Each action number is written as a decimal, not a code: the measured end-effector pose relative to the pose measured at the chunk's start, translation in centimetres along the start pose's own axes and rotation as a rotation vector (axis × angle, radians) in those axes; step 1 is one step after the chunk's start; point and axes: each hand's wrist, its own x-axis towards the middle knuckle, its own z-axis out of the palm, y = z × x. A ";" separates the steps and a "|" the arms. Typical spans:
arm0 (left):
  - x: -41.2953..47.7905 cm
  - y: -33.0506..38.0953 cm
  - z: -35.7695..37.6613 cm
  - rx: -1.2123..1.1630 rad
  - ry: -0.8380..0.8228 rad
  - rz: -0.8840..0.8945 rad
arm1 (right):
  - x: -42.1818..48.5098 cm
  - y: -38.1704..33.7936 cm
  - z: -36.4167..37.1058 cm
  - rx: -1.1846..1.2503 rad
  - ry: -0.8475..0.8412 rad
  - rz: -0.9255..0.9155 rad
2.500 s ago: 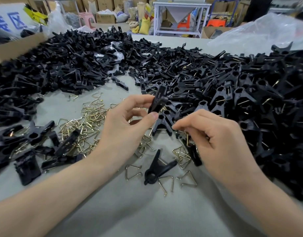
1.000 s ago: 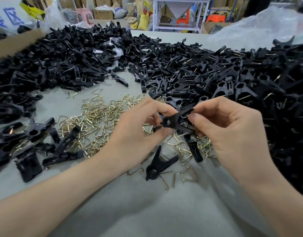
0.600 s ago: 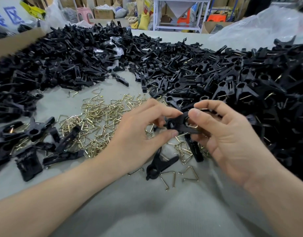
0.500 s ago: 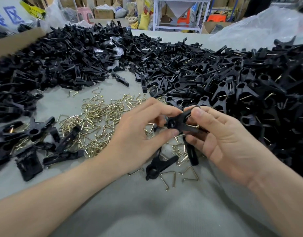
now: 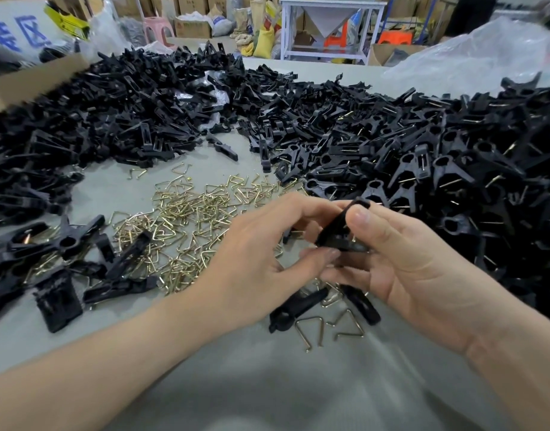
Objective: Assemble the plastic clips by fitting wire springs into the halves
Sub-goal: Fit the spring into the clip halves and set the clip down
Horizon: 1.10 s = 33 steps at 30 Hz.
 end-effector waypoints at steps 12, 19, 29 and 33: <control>0.0 -0.2 0.1 -0.007 -0.133 0.038 | 0.0 0.3 0.4 -0.068 0.039 0.016; 0.0 -0.3 0.1 0.059 -0.173 0.091 | -0.4 -0.6 0.3 -0.179 0.044 0.045; 0.2 -0.4 0.1 0.170 -0.098 0.122 | -0.3 0.0 0.2 0.092 -0.012 0.106; 0.3 -0.2 0.0 0.139 -0.015 0.121 | -0.6 0.1 0.4 0.185 -0.049 0.106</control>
